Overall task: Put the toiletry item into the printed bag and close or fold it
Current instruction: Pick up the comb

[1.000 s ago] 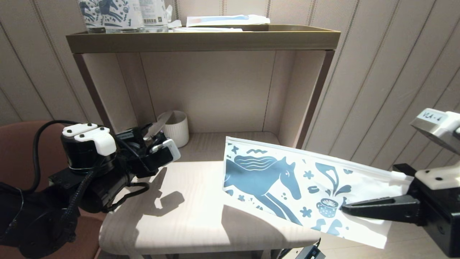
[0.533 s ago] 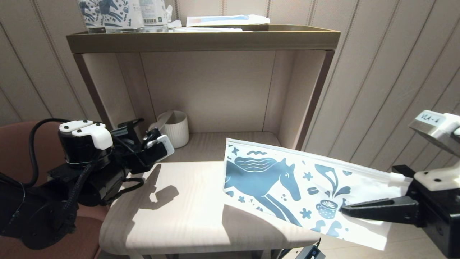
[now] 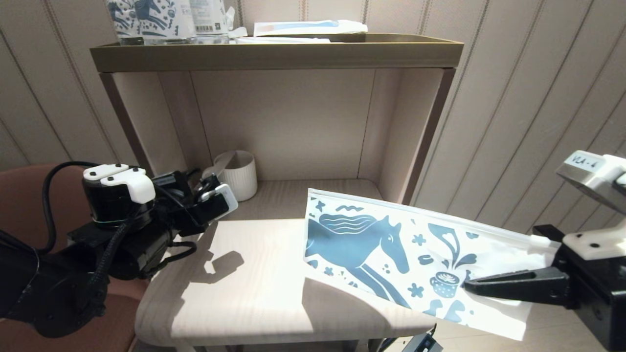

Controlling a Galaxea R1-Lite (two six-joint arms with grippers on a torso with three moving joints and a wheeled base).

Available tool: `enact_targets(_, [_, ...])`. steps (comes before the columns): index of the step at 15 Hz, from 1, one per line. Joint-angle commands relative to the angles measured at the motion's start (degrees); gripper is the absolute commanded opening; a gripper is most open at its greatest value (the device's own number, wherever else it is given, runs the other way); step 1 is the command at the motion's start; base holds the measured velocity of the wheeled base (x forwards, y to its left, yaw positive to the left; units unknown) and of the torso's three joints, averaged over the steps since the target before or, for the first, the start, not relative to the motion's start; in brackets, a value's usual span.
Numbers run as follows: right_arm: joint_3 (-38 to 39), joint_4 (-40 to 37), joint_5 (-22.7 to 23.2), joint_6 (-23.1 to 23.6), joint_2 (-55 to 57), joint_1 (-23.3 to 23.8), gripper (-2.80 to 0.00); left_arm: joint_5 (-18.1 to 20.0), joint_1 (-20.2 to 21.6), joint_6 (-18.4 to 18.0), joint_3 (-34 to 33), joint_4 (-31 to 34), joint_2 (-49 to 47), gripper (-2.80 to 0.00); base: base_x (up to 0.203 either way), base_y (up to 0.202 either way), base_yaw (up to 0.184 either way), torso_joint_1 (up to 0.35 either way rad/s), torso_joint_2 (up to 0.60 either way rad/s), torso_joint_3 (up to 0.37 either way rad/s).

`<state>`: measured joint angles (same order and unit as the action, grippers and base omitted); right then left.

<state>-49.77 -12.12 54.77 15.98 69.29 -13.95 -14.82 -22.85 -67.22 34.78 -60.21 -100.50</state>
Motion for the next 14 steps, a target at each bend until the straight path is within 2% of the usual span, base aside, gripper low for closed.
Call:
enact_targets(1, [0.0, -0.1, 0.3, 0.1, 0.1, 0.0, -2.80, -0.1, -0.1, -0.4, 0.1, -0.8, -0.7, -2.80, 0.000, 0.000, 0.000, 0.000, 0.00, 0.000])
enact_targets(14, [-0.4, -0.1, 0.2, -0.2, -0.4, -0.1, -2.80, 0.2, -1.0, 0.1, 1.0, -2.0, 1.5, -2.80, 0.000, 0.000, 0.000, 0.000, 0.00, 0.000])
